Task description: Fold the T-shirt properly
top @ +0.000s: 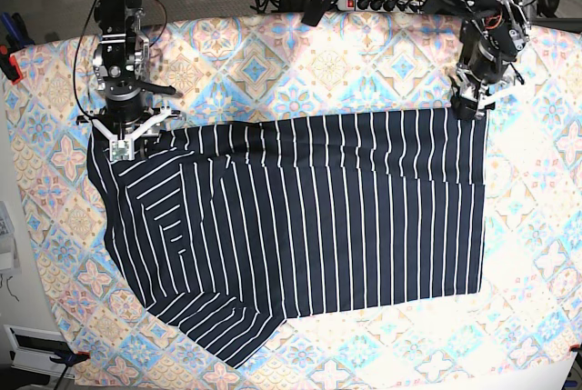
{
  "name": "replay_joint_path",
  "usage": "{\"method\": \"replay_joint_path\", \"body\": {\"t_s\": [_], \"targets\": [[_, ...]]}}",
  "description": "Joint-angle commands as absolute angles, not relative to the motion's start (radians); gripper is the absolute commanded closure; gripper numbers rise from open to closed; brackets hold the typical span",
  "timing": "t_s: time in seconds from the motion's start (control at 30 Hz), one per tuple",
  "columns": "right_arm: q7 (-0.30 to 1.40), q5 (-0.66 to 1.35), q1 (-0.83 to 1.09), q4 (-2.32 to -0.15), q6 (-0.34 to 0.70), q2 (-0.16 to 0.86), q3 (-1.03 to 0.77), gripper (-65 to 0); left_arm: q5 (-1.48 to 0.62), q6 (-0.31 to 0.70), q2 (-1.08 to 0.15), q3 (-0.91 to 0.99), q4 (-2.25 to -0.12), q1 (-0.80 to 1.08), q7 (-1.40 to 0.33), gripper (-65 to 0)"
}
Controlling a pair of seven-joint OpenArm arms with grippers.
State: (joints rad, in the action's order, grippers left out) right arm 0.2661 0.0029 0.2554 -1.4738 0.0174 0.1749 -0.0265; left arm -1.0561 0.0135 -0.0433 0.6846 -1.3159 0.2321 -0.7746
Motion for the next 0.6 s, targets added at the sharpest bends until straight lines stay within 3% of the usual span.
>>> {"method": "replay_joint_path", "body": {"t_s": [0.0, 0.27, 0.47, 0.57], "targets": [[0.243, 0.001, 0.249, -1.494, 0.012, 0.183, -0.031, -24.7, -1.044, 0.002, -0.05, 0.684, -1.299, 0.211, -0.783, -22.0], [0.245, 0.002, 0.274, -1.52, 0.01, 0.183, -0.044, -24.7, -1.03, 0.002, -0.048, 0.674, -1.28, 0.156, -0.746, -20.9], [0.248, 0.113, 0.305, -1.543, 0.01, 0.12, -0.193, -25.0, -1.018, 0.004, -0.048, 0.674, -1.28, 0.157, -0.746, -2.0], [0.32, 0.269, 0.302, -1.535, 0.01, 0.114, -0.26, -25.2, -1.018, 0.004, -0.048, 0.674, -1.28, 0.16, -0.746, 0.0]]}}
